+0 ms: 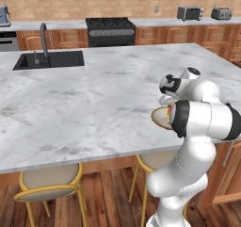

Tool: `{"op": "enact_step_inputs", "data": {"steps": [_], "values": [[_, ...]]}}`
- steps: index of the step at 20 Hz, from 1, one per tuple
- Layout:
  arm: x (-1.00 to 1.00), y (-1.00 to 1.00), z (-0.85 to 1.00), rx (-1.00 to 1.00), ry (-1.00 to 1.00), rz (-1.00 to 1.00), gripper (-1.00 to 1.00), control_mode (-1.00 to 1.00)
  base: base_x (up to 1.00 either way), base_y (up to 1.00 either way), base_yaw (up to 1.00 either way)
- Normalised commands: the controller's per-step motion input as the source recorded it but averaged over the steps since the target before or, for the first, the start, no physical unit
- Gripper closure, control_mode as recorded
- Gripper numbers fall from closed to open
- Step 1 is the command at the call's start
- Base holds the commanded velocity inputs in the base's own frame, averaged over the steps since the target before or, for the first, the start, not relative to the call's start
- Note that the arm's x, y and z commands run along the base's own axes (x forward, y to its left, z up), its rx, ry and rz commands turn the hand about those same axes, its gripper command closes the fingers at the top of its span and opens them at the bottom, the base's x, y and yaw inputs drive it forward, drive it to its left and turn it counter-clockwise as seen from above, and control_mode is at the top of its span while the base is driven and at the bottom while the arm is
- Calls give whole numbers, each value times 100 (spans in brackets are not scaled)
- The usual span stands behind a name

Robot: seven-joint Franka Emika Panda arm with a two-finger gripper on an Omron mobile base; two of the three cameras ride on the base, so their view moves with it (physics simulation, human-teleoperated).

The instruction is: Place the cup inside the bowl on the dining table and move the bowl to any counter.

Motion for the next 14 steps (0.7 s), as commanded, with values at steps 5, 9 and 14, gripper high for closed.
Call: {"op": "enact_step_inputs", "data": {"steps": [5,9,14], "values": [[0,0,-11,-5,0,0,100,-100,0,0,0],[0,0,-10,-2,0,0,100,-100,0,0,0],[1,0,-18,-1,0,1,100,-100,0,0,0]]}}
